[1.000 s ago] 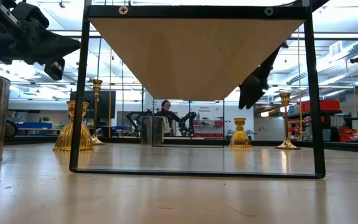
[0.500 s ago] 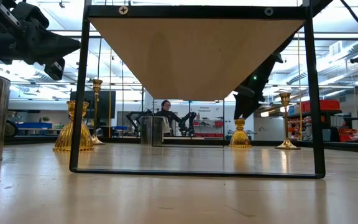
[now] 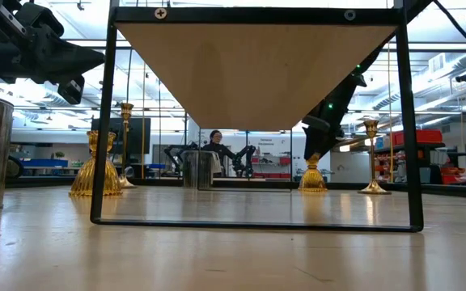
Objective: Pick & Place candle stick holders
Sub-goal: Put the top right glass candle holder on the shelf aligned with the other glass candle holder
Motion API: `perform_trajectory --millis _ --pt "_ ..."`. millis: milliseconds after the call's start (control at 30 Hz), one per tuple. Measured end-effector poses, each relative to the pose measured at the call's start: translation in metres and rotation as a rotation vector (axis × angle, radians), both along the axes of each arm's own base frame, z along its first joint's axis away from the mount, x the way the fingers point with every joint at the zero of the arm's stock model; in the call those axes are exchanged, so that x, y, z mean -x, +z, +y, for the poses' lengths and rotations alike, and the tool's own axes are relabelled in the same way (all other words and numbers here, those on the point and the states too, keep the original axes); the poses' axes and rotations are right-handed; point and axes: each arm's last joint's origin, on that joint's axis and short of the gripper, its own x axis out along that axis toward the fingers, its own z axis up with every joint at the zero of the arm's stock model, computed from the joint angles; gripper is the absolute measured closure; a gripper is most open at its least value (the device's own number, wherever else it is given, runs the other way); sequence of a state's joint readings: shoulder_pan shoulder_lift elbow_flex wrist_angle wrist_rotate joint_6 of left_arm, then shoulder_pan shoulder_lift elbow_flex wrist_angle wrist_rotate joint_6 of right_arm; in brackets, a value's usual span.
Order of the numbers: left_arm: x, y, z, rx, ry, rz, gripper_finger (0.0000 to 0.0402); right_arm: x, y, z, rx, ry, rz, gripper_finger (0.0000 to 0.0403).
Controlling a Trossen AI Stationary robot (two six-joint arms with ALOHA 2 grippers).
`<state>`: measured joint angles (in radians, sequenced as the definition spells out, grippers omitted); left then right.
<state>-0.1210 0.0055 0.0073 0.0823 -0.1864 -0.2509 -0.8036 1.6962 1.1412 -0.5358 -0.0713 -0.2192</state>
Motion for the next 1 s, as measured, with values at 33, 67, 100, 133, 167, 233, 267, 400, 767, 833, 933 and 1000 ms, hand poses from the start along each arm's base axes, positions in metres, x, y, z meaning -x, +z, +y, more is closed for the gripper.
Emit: perform_trajectory --millis 33,67,100,133,167,233,267,400,767,833,933,1000 --pt "0.0000 -0.0001 0.0000 0.000 0.000 0.000 0.0392 0.0002 -0.0001 0.0000 -0.001 0.000 0.001 0.0028" --pt "0.0000 0.0000 0.0000 0.000 0.000 0.000 0.0392 0.0002 -0.0001 0.0001 -0.002 0.000 0.002 0.0034" --pt "0.0000 0.0000 0.0000 0.000 0.000 0.000 0.0392 0.0002 -0.0001 0.0001 -0.002 0.000 0.002 0.0040" --pt "0.0000 -0.0001 0.0000 0.000 0.000 0.000 0.0392 0.0002 -0.0001 0.0001 -0.002 0.000 0.001 0.0047" --pt "0.0000 -0.0001 0.0000 0.000 0.000 0.000 0.0392 0.0002 -0.0001 0.0001 -0.002 0.000 0.001 0.0055" --pt "0.0000 -0.0001 0.0000 0.000 0.000 0.000 0.0392 0.0001 -0.0001 0.0002 -0.002 0.000 0.001 0.0070" --pt "0.0000 0.0001 0.0000 0.000 0.000 0.000 0.0392 0.0001 -0.0001 0.0002 -0.002 0.000 0.001 0.0078" --pt "0.0000 -0.0001 0.0000 0.000 0.000 0.000 0.0392 0.0001 -0.0001 0.0002 -0.003 0.000 0.001 0.0105" --pt "0.0000 -0.0001 0.0000 0.000 0.000 0.000 0.0392 0.0002 -0.0002 0.0003 -0.003 0.000 0.002 0.0164" --pt "0.0000 -0.0001 0.0000 0.000 0.000 0.000 0.0392 0.0004 -0.0003 0.0004 -0.006 0.001 0.004 0.0174" --pt "0.0000 0.0000 0.0000 0.000 0.000 0.000 0.0392 0.0007 -0.0006 0.0008 -0.010 0.001 0.008 0.0189" --pt "0.0000 -0.0001 0.0000 0.000 0.000 0.000 0.0392 0.0008 -0.0006 0.0008 -0.010 0.001 0.009 0.0198"
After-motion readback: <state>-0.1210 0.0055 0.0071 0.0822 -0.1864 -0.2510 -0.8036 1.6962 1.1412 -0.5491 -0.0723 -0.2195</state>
